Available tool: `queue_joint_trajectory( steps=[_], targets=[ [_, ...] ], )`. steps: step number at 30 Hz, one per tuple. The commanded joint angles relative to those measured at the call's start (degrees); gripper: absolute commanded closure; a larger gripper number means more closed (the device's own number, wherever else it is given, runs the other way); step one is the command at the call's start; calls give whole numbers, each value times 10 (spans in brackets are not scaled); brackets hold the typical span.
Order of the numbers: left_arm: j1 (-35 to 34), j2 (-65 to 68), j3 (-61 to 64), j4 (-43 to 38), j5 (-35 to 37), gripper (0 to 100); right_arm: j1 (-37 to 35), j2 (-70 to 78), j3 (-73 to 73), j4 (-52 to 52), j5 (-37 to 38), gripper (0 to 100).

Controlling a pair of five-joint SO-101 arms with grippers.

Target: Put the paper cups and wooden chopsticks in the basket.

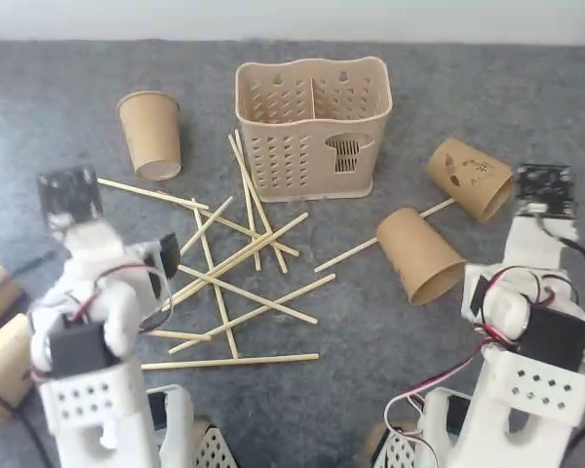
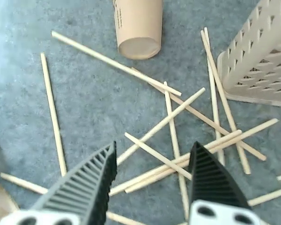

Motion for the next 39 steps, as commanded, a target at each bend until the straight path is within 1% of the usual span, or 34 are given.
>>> queue_joint_trajectory(
  steps=[1, 3, 5, 10, 14, 17, 20, 23, 31, 35, 39],
  targets=[
    [-3, -41, 50, -42, -20, 764, 8, -10, -25, 43, 69, 864],
    [-2, -42, 80, -71, -20, 764, 6, -10, -18, 42, 112, 864],
    [-2, -43, 109, -105, -20, 764, 6, -10, 4, 15, 160, 853],
    [-4, -47, 183, -198, -18, 765, 5, -11, 85, -101, 230, 723],
    [-16, -47, 248, -302, -18, 765, -19, -19, 163, -193, 270, 728],
    [-33, -47, 269, -346, -18, 765, -43, -70, 250, -290, 274, 729],
    [-34, -47, 270, -350, -18, 765, -74, -153, 335, -348, 273, 728],
    [-33, -47, 271, -350, -18, 765, -100, -245, 402, -349, 273, 728],
    [-33, -47, 286, -378, -18, 765, -102, -419, 545, -356, 278, 728],
    [-33, -47, 286, -379, -18, 765, -102, -469, 604, -411, 277, 728],
    [-33, -47, 286, -379, -18, 765, -102, -462, 604, -446, 261, 730]
  ],
)
